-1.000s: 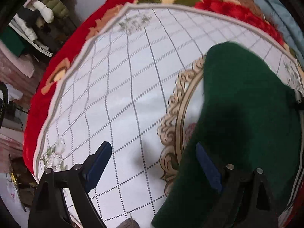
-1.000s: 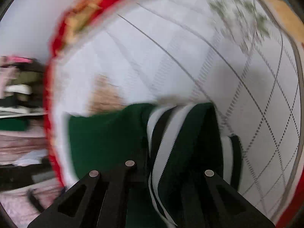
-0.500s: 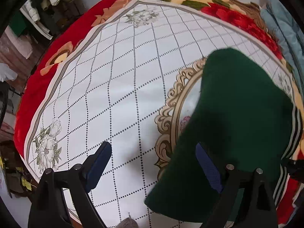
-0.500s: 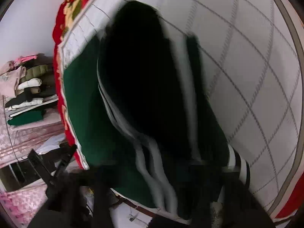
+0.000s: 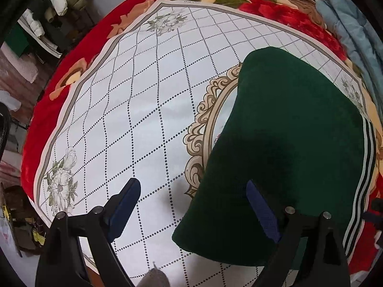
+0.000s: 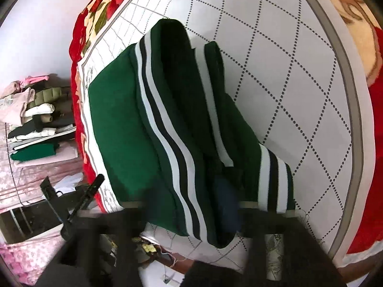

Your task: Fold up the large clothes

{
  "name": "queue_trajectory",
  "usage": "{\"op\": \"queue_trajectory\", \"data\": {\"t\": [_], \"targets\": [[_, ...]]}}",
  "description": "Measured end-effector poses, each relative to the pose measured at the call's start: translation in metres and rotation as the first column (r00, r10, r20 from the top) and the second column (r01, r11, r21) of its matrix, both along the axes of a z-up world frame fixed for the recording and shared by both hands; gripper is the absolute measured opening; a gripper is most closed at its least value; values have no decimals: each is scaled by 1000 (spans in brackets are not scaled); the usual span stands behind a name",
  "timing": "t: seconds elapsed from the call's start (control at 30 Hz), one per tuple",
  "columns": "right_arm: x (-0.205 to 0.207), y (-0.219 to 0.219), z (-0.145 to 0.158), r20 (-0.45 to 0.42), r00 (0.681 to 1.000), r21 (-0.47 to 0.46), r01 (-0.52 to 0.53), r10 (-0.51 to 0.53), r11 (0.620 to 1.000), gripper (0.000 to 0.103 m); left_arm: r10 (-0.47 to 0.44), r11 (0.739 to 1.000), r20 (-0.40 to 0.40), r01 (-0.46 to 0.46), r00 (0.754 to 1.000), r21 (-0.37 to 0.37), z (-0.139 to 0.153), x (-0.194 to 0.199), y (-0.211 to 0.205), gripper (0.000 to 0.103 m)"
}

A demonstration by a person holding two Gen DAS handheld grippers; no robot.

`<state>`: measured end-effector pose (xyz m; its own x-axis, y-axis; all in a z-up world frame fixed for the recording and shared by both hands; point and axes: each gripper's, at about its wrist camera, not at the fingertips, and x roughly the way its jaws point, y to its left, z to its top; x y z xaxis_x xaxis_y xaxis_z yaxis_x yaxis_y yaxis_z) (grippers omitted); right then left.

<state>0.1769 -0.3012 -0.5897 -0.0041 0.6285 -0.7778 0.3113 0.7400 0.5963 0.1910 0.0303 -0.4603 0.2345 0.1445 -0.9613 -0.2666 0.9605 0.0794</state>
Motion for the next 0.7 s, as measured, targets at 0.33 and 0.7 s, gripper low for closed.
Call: {"op": "queue_trajectory", "data": {"t": [0.33,0.7], "targets": [[-35,3,-30,-56,998,-90,26,-31,996,7,-18,999,15,17,1000,36,13,8,-11,90],[11,-20,12,40,998,-116,55,-50,992,70,-70,996,61,67,996,52,28,56,-28,90]]}}
